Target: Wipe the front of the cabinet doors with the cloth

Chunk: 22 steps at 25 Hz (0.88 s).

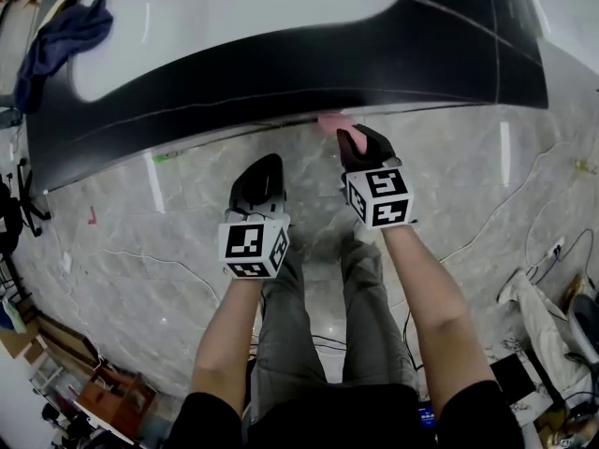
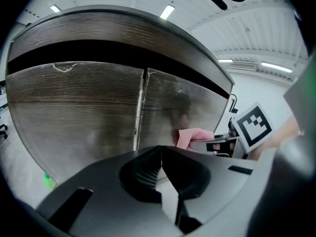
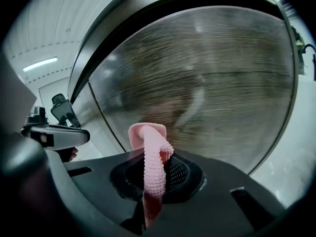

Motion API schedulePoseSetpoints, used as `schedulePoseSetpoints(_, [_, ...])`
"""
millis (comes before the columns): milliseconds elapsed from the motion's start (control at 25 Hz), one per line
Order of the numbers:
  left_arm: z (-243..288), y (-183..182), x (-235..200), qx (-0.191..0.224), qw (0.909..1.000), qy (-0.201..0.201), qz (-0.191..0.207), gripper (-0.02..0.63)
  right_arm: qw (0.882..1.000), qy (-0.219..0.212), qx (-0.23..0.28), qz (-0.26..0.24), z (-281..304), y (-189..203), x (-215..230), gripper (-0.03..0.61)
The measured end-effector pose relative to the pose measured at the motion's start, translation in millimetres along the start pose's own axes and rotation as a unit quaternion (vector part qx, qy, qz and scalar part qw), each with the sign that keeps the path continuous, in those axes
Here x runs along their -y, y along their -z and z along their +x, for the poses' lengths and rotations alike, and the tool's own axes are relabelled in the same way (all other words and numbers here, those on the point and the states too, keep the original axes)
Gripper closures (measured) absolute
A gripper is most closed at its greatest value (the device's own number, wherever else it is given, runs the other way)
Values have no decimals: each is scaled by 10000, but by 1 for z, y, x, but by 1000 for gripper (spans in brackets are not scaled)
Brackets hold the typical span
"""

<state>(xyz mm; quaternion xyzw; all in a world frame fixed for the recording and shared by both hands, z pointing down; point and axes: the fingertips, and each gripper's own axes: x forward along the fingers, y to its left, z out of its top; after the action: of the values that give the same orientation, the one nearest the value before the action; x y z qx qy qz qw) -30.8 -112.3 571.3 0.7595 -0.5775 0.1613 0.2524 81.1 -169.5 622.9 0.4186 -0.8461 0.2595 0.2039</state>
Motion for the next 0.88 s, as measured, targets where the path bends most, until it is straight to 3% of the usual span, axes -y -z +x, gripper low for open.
schedulePoseSetpoints(880, [56, -4, 115, -183, 9966, 725, 358, 604, 9978, 618, 149, 208, -59, 6, 120, 537])
